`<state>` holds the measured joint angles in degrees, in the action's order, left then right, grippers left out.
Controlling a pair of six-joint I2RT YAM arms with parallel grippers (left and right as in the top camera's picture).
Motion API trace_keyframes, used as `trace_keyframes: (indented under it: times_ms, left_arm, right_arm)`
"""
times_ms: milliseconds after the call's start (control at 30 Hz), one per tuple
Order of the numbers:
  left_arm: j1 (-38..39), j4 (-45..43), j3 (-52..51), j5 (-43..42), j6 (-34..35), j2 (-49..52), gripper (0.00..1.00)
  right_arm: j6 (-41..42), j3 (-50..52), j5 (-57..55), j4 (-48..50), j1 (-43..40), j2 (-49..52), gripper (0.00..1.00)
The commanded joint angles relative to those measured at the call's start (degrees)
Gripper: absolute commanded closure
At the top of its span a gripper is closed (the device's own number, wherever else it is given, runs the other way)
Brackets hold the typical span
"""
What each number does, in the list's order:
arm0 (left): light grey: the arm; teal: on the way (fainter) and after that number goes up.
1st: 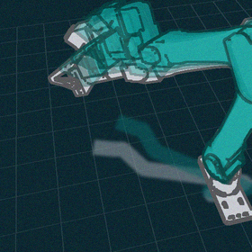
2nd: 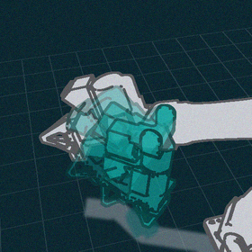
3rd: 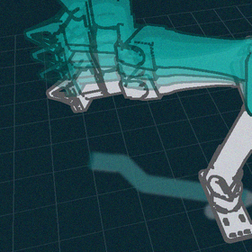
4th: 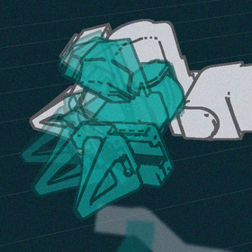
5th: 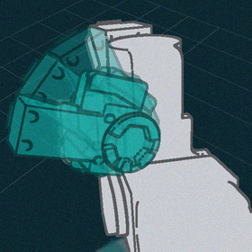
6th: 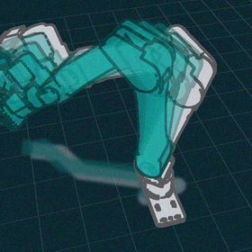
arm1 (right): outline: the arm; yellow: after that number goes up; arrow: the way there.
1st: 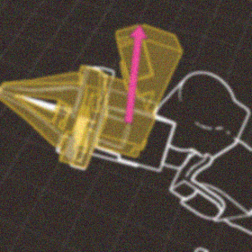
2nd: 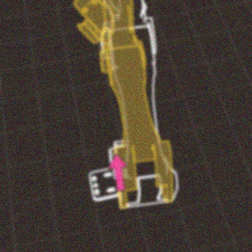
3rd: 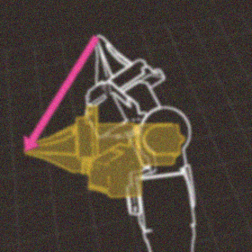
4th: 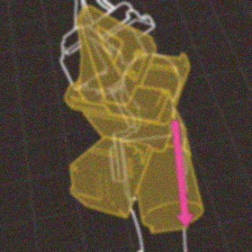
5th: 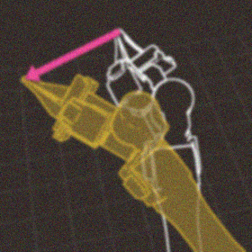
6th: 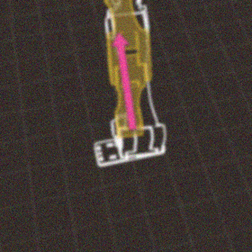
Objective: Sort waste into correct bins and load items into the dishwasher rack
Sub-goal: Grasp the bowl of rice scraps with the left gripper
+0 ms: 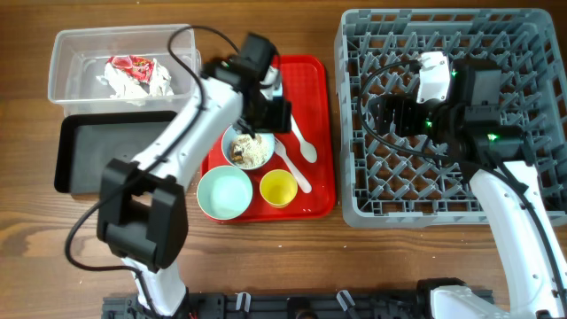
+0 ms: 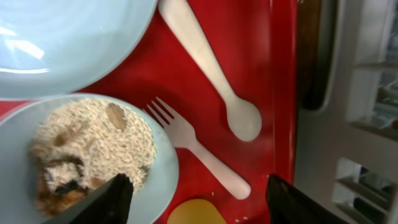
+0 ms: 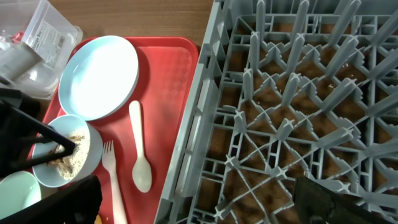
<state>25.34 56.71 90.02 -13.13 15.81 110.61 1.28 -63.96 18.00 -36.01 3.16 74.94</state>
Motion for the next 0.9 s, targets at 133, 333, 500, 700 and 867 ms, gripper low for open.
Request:
trace_keyframes:
  times_ms: [133, 333, 500, 700, 867]
  left_arm:
    - [5.2, -5.6, -5.5, 13.5, 4.3, 4.8, 0.50]
    - [6.2, -7.0, -5.5, 14.3, 4.4, 8.1, 0.76]
    - [6.2, -7.0, -5.0, 14.3, 4.4, 7.9, 0.93]
    - [5.0, -0.3, 1.1, 14.2, 4.2, 5.9, 0.96]
    - [4.4, 3.0, 4.2, 9.0, 4.2, -1.5, 0.96]
  right_arm:
    - [0.4, -1.2, 0.8, 0.0, -0.2, 0.6, 0.00]
    - [0.4, -1.2, 0.8, -0.7, -0.2, 0.6, 0.00]
    - [0.4, -1.2, 0.8, -0.7, -0.2, 0.6, 0.00]
    - [0.3, -1.2, 0.8, -0.7, -0.2, 0.6, 0.00]
    - [0.4, -1.2, 0.8, 0.1, -0.2, 0.6, 0.00]
